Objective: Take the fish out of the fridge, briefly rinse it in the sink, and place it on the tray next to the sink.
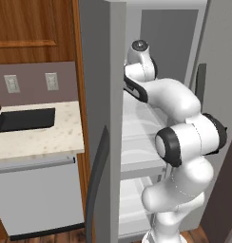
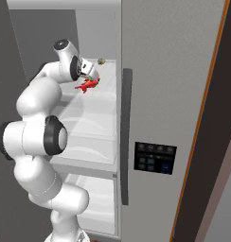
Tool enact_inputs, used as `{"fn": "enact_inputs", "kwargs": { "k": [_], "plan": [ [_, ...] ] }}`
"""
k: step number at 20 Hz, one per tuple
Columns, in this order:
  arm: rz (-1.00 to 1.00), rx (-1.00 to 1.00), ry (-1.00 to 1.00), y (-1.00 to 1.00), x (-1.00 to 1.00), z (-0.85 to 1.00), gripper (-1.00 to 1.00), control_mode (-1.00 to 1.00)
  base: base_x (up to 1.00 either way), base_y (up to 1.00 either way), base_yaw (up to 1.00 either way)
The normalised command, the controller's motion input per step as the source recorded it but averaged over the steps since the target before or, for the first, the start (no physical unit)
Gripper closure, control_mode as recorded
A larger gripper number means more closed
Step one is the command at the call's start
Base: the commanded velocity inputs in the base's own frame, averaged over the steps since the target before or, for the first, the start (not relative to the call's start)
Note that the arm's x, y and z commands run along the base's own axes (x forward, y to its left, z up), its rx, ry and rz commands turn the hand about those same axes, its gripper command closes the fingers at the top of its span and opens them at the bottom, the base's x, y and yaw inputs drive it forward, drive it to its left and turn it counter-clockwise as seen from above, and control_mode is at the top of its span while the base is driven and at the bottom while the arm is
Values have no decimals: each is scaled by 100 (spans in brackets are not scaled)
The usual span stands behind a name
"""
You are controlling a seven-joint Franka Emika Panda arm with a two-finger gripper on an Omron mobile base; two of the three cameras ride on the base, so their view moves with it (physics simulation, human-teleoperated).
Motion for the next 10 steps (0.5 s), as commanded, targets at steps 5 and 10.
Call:
{"fn": "enact_inputs", "kwargs": {
  "k": [5, 10],
  "plan": [
    [0, -8, 11, 0, 0, -52, -100, -100, 0, 0, 0],
    [0, -8, 10, 0, 0, -60, -100, -100, 0, 0, 0]
  ]
}}
